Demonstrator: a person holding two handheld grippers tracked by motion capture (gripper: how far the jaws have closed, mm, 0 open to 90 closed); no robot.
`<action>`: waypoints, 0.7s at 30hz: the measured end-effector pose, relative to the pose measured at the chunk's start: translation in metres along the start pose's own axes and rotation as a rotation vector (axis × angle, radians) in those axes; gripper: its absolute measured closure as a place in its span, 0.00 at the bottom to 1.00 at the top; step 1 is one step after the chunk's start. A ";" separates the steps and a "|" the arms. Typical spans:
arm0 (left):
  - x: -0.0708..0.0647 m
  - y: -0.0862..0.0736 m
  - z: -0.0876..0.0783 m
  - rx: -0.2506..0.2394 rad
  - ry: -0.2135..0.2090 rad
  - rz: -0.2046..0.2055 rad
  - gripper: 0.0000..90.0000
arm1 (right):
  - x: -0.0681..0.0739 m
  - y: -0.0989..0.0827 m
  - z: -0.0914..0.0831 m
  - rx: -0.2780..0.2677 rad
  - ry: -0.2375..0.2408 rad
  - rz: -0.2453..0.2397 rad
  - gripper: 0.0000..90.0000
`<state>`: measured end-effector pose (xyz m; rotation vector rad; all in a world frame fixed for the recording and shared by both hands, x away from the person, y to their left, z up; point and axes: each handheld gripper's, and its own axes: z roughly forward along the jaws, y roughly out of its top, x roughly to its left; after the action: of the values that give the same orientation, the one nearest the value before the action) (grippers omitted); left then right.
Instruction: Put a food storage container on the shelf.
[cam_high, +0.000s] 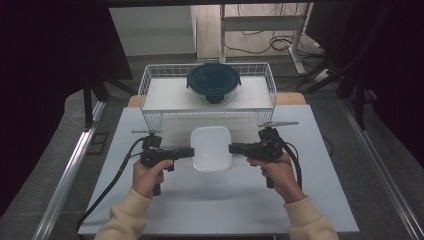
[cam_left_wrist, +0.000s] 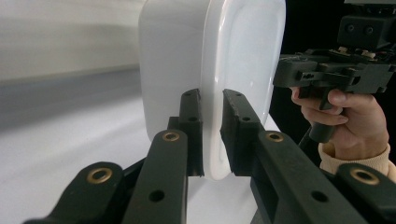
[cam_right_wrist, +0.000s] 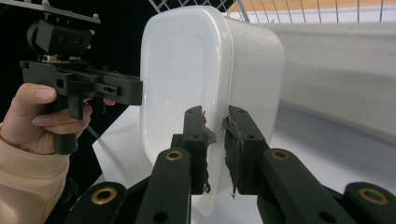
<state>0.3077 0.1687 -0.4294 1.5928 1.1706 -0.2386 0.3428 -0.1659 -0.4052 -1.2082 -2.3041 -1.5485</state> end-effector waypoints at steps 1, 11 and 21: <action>-0.002 0.001 -0.002 -0.003 0.001 0.008 0.88 | 0.002 0.002 -0.001 -0.003 0.000 -0.006 0.87; -0.020 0.020 -0.018 -0.036 -0.004 0.041 0.88 | 0.024 0.024 -0.017 -0.038 0.014 -0.053 0.87; -0.037 0.041 -0.032 -0.060 -0.011 0.081 0.88 | 0.042 0.046 -0.028 -0.064 0.017 -0.099 0.87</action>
<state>0.3082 0.1781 -0.3656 1.5803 1.0924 -0.1584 0.3360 -0.1588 -0.3377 -1.1056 -2.3535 -1.6704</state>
